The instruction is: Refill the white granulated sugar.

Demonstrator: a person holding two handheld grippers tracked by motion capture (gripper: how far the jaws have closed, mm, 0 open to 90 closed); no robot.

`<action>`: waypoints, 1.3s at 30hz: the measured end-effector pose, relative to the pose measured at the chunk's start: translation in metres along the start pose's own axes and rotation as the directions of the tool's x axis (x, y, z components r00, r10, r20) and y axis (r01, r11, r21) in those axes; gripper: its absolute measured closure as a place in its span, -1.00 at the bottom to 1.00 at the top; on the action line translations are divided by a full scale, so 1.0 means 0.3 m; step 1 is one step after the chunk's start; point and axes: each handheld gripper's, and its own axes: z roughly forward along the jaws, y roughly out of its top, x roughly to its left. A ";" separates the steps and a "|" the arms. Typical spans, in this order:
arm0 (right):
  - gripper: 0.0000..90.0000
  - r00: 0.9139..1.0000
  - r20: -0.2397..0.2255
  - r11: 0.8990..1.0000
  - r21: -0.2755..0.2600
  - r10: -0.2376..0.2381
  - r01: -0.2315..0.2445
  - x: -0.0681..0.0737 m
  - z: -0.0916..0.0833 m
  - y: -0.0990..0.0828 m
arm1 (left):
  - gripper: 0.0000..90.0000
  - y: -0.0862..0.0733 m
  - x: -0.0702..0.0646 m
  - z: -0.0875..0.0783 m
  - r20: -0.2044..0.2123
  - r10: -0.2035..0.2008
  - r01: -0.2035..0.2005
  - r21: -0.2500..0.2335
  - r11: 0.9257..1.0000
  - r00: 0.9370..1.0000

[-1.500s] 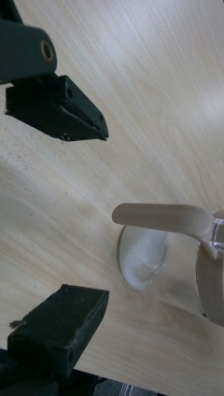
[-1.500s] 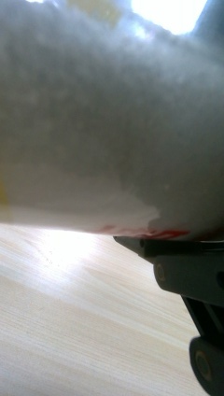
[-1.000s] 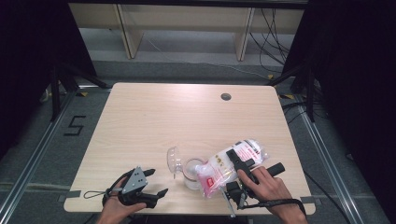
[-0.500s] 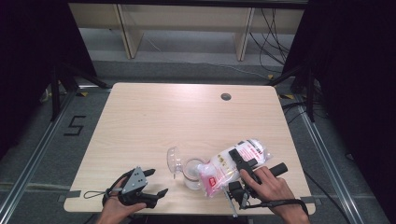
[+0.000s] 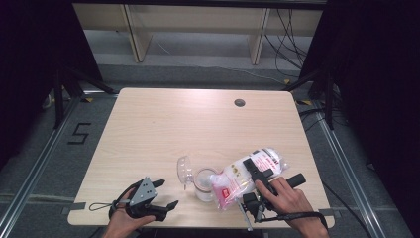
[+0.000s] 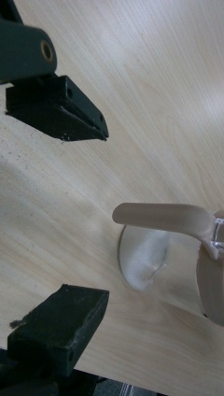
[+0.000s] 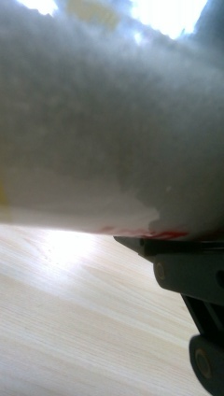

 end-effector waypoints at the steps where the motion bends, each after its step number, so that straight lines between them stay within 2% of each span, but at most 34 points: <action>1: 0.11 1.000 0.004 1.000 -0.007 0.002 -0.002 0.001 0.004 0.002 | -0.59 0.000 0.001 -0.002 -0.004 0.004 -0.003 0.001 1.000 1.000; 4: 0.11 1.000 -0.007 1.000 -0.001 0.019 -0.019 0.006 0.006 -0.002 | -0.59 0.000 0.002 -0.002 -0.008 0.001 -0.001 -0.001 1.000 1.000; 7: 0.11 1.000 0.004 1.000 0.001 -0.002 0.002 0.004 0.006 -0.009 | -0.59 -0.001 0.000 0.000 -0.001 -0.005 0.005 0.001 1.000 1.000; 8: 0.11 1.000 0.000 1.000 0.024 0.015 -0.015 0.010 0.003 -0.008 | -0.59 -0.001 0.000 0.001 -0.001 -0.005 0.005 0.001 1.000 1.000; 10: 0.11 1.000 0.000 1.000 0.022 -0.002 0.002 0.008 0.003 -0.008 | -0.59 -0.001 -0.002 0.001 -0.007 -0.011 0.011 -0.001 1.000 1.000; 11: 0.11 1.000 0.004 1.000 0.009 -0.016 0.016 0.004 0.002 -0.007 | -0.59 0.000 0.001 -0.002 -0.013 0.001 -0.001 0.011 1.000 1.000; 13: 0.11 1.000 0.000 1.000 0.014 0.018 -0.018 0.009 -0.002 -0.005 | -0.59 -0.001 0.006 -0.003 -0.011 0.006 -0.006 0.013 1.000 1.000; 14: 0.12 1.000 0.003 1.000 0.010 -0.005 0.005 0.003 -0.003 -0.004 | -0.59 -0.001 0.004 -0.002 -0.011 0.005 -0.005 0.010 1.000 1.000; 16: 0.12 1.000 0.006 1.000 0.008 0.003 -0.003 0.004 0.000 0.000 | -0.59 -0.001 -0.001 0.001 -0.003 -0.012 0.012 -0.002 1.000 1.000; 17: 0.12 1.000 0.010 1.000 0.002 -0.014 0.014 -0.001 0.001 0.001 | -0.59 -0.001 0.000 0.000 -0.006 -0.004 0.004 0.004 1.000 1.000; 19: 0.12 1.000 0.006 1.000 0.007 -0.008 0.008 0.001 -0.001 -0.003 | -0.59 0.000 0.001 -0.002 -0.007 -0.003 0.003 0.004 1.000 1.000; 20: 0.12 1.000 0.002 1.000 0.017 0.020 -0.020 0.008 -0.002 -0.005 | -0.59 -0.001 0.001 -0.002 -0.009 -0.007 0.007 0.002 1.000 1.000; 21: 0.12 1.000 0.009 1.000 0.009 -0.012 0.012 0.002 -0.001 -0.008 | -0.59 0.000 0.004 -0.003 -0.012 0.001 -0.001 0.009 1.000 1.000; 22: 0.12 1.000 0.006 1.000 0.015 -0.007 0.007 0.004 -0.002 -0.008 | -0.59 0.000 0.002 -0.003 -0.016 -0.002 0.002 0.003 1.000 1.000; 23: 0.12 1.000 0.000 1.000 0.022 0.004 -0.004 0.009 -0.003 -0.009 | -0.59 0.000 0.008 -0.005 -0.017 0.019 -0.019 0.024 1.000 1.000; 24: 0.12 1.000 -0.002 1.000 0.020 0.002 -0.002 0.009 -0.002 -0.009 | -0.59 0.000 0.008 -0.003 -0.014 0.017 -0.016 0.021 1.000 1.000; 25: 0.12 1.000 0.001 1.000 0.020 0.000 0.000 0.010 -0.002 -0.008 | -0.59 -0.001 0.000 0.000 -0.007 -0.009 0.009 -0.001 1.000 1.000; 26: 0.12 1.000 0.000 1.000 0.011 -0.003 0.003 0.010 0.001 -0.006 | -0.59 0.000 0.002 -0.001 -0.006 0.001 -0.001 0.003 1.000 1.000; 27: 0.12 0.996 0.009 0.995 -0.038 -0.094 0.094 -0.014 0.013 -0.001 | -0.59 0.000 0.002 -0.001 -0.007 -0.002 0.002 0.002 1.000 1.000; 28: 0.12 1.000 0.007 1.000 0.000 -0.025 0.025 0.001 0.005 -0.001 | -0.59 0.000 0.003 -0.002 -0.008 0.001 -0.001 0.005 1.000 1.000; 29: 0.12 1.000 0.009 1.000 -0.001 -0.014 0.014 0.002 0.007 -0.001 | -0.59 -0.001 0.002 -0.003 -0.016 -0.004 0.004 0.006 1.000 1.000; 30: 0.12 0.996 0.017 0.995 -0.039 -0.087 0.088 -0.018 0.016 0.000 | -0.59 0.000 0.003 -0.003 -0.010 -0.001 0.001 0.002 1.000 1.000; 32: 0.12 0.994 0.018 0.993 -0.043 -0.108 0.109 -0.022 0.017 -0.005 | -0.59 0.001 0.005 -0.005 -0.007 -0.003 0.003 0.005 1.000 1.000; 33: 0.12 1.000 0.009 1.000 0.011 -0.018 0.018 0.000 0.004 -0.011 | -0.59 0.000 0.004 -0.004 -0.007 -0.005 0.005 0.004 1.000 1.000; 35: 0.12 1.000 0.012 1.000 0.023 0.016 -0.016 0.009 0.002 -0.015 | -0.59 0.000 0.003 -0.003 -0.011 -0.005 0.005 0.002 1.000 1.000; 37: 0.12 1.000 0.010 1.000 0.020 -0.006 0.006 0.006 0.003 -0.016 | -0.59 0.000 0.003 -0.003 -0.011 -0.004 0.004 0.001 1.000 1.000; 39: 0.12 1.000 0.007 0.999 0.031 0.014 -0.014 0.013 0.002 -0.015 | -0.59 -0.001 0.004 -0.003 -0.005 -0.011 0.011 0.000 1.000 1.000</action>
